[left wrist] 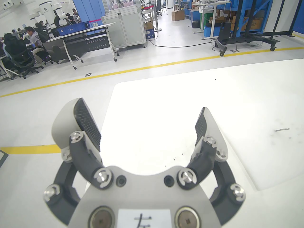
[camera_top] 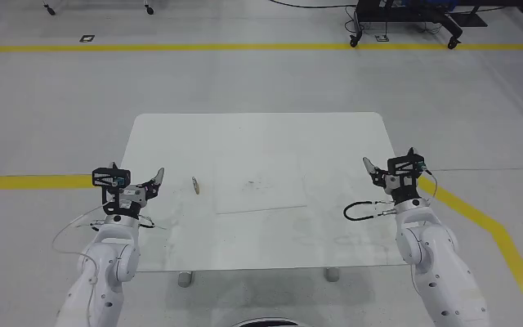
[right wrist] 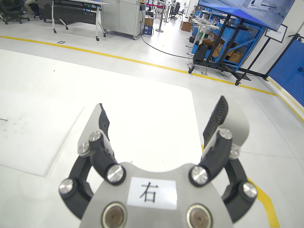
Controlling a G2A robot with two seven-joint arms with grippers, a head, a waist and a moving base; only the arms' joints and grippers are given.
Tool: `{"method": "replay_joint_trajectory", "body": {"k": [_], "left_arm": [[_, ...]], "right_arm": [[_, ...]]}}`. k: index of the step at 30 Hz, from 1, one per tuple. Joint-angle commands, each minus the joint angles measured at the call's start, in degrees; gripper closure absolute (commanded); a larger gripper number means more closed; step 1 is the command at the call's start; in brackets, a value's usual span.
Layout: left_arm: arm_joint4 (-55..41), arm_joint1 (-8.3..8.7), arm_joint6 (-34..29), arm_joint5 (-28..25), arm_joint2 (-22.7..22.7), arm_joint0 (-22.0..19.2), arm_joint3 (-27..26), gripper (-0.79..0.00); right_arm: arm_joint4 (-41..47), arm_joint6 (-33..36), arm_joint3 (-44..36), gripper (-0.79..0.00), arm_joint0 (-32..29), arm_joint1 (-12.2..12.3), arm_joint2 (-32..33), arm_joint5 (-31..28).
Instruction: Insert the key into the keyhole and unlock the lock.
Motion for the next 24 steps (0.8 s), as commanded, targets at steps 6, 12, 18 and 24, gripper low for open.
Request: {"method": "replay_joint_trajectory", "body": {"k": [6, 12, 18, 24], "left_arm": [[0.0, 0.00, 0.0, 0.0, 0.0, 0.0, 0.0, -0.784], [0.0, 0.00, 0.0, 0.0, 0.0, 0.0, 0.0, -0.784], [0.0, 0.00, 0.0, 0.0, 0.0, 0.0, 0.0, -0.785], [0.0, 0.00, 0.0, 0.0, 0.0, 0.0, 0.0, -0.785]], "right_arm": [[0.0, 0.0, 0.0, -0.784, 0.0, 0.0, 0.0, 0.0], [0.0, 0.0, 0.0, -0.785, 0.0, 0.0, 0.0, 0.0], [-3.7, 8.7, 0.6, -0.785, 5.7, 0.3, -2.6, -6.3], [-7.7, 14.1, 1.4, -0.785, 10.6, 0.2, -6.4, -10.3]]}}
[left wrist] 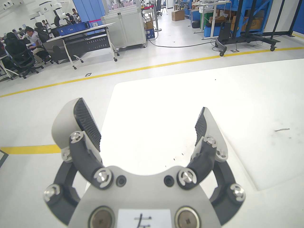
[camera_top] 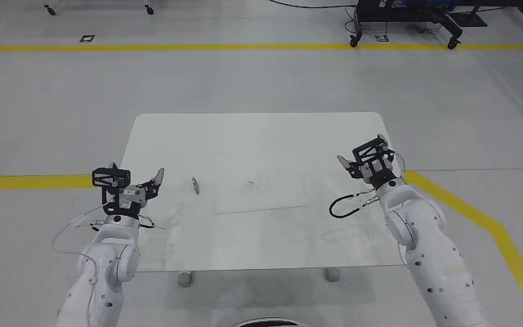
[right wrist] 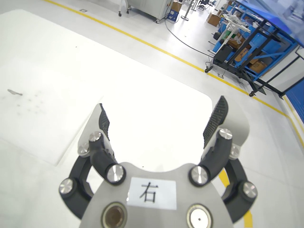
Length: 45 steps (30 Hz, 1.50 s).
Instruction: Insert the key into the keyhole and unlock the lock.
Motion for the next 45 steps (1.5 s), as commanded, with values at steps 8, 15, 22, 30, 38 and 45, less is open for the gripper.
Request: {"method": "replay_joint_trajectory", "body": {"k": [8, 15, 22, 30, 38, 45], "left_arm": [[0.0, 0.00, 0.0, 0.0, 0.0, 0.0, 0.0, -0.785], [0.0, 0.00, 0.0, 0.0, 0.0, 0.0, 0.0, -0.785], [0.0, 0.00, 0.0, 0.0, 0.0, 0.0, 0.0, -0.785], [0.0, 0.00, 0.0, 0.0, 0.0, 0.0, 0.0, -0.785], [0.0, 0.00, 0.0, 0.0, 0.0, 0.0, 0.0, -0.785], [0.0, 0.00, 0.0, 0.0, 0.0, 0.0, 0.0, -0.785]], "right_arm": [[0.1, -0.1, 0.0, -0.785, -0.1, 0.0, 0.1, 0.1], [-0.9, 1.4, 0.9, -0.785, 1.6, 0.1, -0.9, -2.9], [4.2, 8.5, 18.7, -0.785, 23.4, 0.0, -7.9, -30.0], [8.0, 11.1, 38.9, -0.785, 42.1, -3.4, -23.1, -40.9], [10.3, -0.9, 51.9, -0.763, 51.0, -6.8, -36.2, -47.6], [11.4, -8.7, 62.1, -0.619, 55.0, -9.5, -45.8, -47.6]]}}
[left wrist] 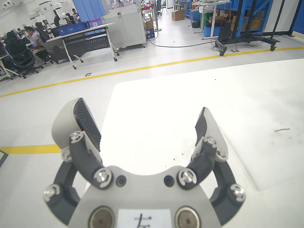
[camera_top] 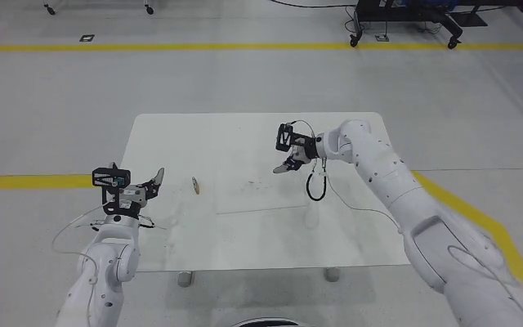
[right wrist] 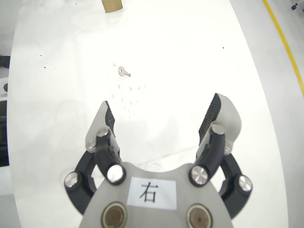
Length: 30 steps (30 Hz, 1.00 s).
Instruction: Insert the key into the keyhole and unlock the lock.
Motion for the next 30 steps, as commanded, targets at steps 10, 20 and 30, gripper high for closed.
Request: {"method": "replay_joint_trajectory", "body": {"k": [10, 20, 30], "left_arm": [[0.0, 0.00, 0.0, 0.0, 0.0, 0.0, 0.0, -0.785], [0.0, 0.00, 0.0, 0.0, 0.0, 0.0, 0.0, -0.785], [0.0, 0.00, 0.0, 0.0, 0.0, 0.0, 0.0, -0.785]], "right_arm": [[-5.5, -12.5, 9.4, -0.588, 2.3, -4.9, -10.2, 0.0], [-13.5, -22.8, 13.4, -0.385, 2.7, -9.0, -15.5, 4.3], [-17.9, -28.1, 18.0, -0.379, 3.5, -12.4, -18.5, 6.3]]}}
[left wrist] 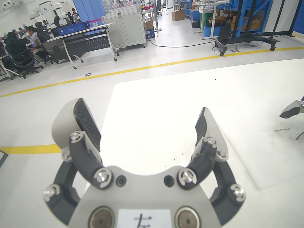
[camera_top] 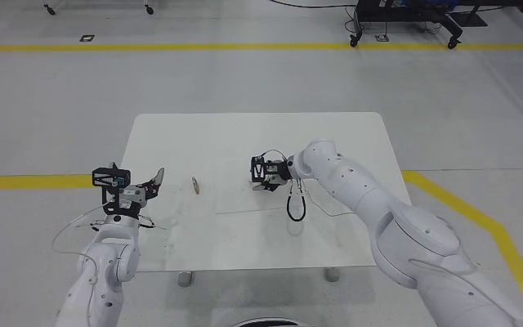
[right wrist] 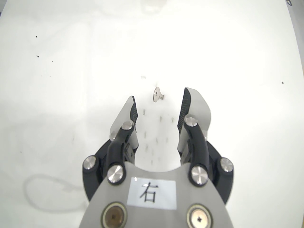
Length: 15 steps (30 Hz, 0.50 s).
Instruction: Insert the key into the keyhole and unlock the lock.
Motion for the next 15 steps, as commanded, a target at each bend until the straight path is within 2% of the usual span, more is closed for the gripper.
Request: {"method": "replay_joint_trajectory", "body": {"k": [1, 3, 4, 7, 10, 15], "left_arm": [[0.0, 0.00, 0.0, 0.0, 0.0, 0.0, 0.0, -0.785], [0.0, 0.00, 0.0, 0.0, 0.0, 0.0, 0.0, -0.785], [0.0, 0.00, 0.0, 0.0, 0.0, 0.0, 0.0, -0.785], [0.0, 0.00, 0.0, 0.0, 0.0, 0.0, 0.0, -0.785], [0.0, 0.00, 0.0, 0.0, 0.0, 0.0, 0.0, -0.785], [0.0, 0.00, 0.0, 0.0, 0.0, 0.0, 0.0, -0.785]], "right_arm": [[-0.6, -0.5, 0.6, -0.372, 0.1, -0.6, -0.4, 0.4], [-1.0, -1.2, 1.3, -0.345, 0.2, -1.1, -0.7, 1.5], [-1.1, -1.7, 1.7, -0.305, 0.2, -1.3, -0.8, 1.7], [-1.1, -3.0, 3.1, -0.175, 0.4, -1.9, -0.8, 2.4], [-0.3, -3.5, 4.6, 0.000, 0.6, -2.4, -0.5, 2.5], [-1.2, -8.4, 6.1, 0.000, 1.4, -2.2, -0.6, 1.7]]}}
